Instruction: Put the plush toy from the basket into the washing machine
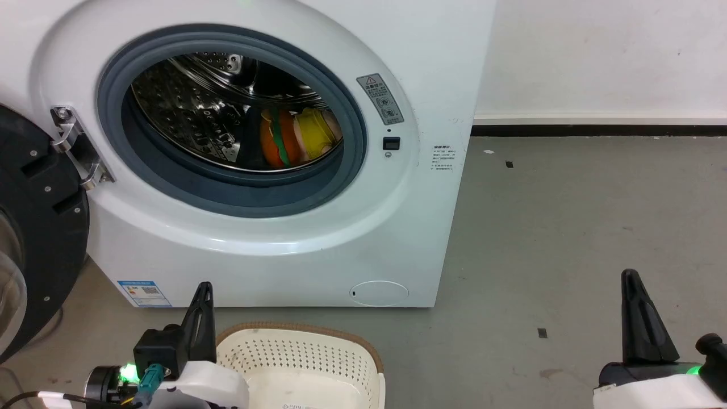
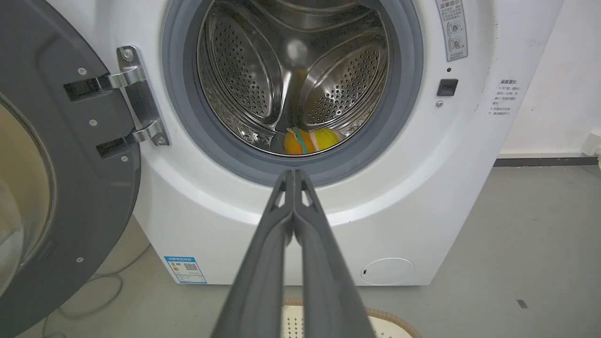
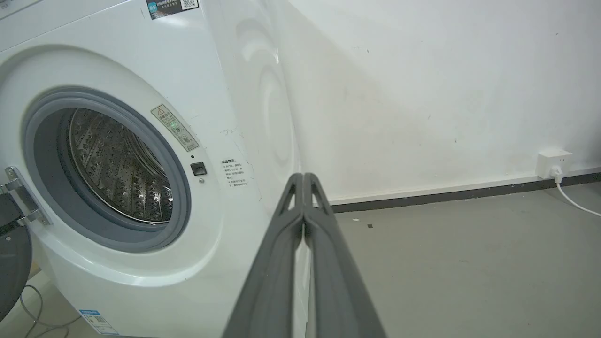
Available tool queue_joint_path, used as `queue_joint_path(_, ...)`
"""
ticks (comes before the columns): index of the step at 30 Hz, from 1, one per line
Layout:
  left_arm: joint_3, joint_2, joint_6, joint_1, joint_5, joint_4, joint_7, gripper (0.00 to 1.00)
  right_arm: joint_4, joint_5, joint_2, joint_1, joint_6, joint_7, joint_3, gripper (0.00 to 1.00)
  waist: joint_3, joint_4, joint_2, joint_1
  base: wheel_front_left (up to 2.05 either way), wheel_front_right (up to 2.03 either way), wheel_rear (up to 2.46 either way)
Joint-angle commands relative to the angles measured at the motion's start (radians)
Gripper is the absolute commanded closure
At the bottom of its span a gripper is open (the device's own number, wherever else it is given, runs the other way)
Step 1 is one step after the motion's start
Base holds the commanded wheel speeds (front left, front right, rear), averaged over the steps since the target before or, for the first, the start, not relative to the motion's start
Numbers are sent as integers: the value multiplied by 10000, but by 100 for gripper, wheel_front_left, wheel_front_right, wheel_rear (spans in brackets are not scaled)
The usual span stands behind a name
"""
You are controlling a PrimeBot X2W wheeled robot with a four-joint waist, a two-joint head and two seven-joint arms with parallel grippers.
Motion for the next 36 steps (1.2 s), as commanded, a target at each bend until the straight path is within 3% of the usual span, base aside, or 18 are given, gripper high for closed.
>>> queue_joint_path(1,7,-9,-3,21,17,-80,44,100,2,-84,0,-21,0,78,22,100,0,-1,-1,2,0,0,0)
queue_joint_path(36,-58,-78,-22,176,149,-755,757,100,19,-774,-1,-176,2,797,272,100,-35,-37,-1,2,0,0,0)
